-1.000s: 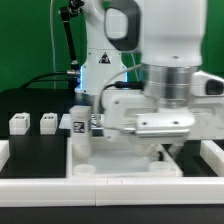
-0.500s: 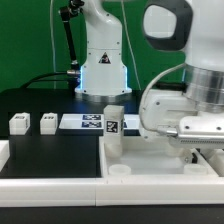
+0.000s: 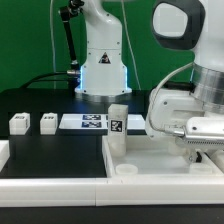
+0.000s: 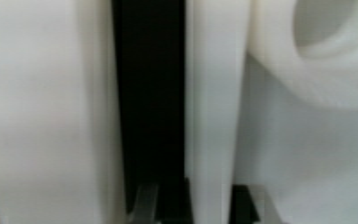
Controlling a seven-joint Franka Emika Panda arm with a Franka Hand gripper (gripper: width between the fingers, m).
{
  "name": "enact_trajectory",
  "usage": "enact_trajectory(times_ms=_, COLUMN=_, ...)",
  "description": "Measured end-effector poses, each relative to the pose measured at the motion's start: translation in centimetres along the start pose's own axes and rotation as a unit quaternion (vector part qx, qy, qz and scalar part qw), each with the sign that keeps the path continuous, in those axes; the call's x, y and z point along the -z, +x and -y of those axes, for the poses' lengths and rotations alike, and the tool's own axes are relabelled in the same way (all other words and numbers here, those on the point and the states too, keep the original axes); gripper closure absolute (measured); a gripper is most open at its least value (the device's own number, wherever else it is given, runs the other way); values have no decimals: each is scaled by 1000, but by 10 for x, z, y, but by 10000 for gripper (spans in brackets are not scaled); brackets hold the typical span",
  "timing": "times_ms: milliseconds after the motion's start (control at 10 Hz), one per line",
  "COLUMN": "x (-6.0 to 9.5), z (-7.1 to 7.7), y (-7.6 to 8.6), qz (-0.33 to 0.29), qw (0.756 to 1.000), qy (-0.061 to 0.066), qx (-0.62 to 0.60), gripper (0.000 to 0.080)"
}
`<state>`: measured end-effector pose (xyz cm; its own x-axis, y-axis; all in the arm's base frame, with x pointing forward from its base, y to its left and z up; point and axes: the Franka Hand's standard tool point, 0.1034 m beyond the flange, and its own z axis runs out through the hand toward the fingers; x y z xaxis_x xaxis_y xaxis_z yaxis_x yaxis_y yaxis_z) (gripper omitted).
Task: Assemble square table
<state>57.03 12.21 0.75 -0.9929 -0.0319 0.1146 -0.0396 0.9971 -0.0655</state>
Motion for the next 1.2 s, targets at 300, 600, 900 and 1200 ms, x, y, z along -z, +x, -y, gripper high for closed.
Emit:
enact_trajectory(times_ms=300, x=0, z=12, y=-2, qz=0, qw=1000, qy=6, qx=-6, gripper=530)
enact_trajectory(times_ms=600, x=0, z=28, y=-3, qz=-3, qw=1000, qy=17, qx=-14, gripper=224)
enact_trajectory(times_ms=900, x=0, z=30, y=-3, qz=-3, qw=1000, qy=16, qx=-16, gripper=154)
enact_trajectory(times_ms=1200, x=0, z=30, y=-3, qz=-3, qw=1000, qy=16, qx=-16, gripper=151)
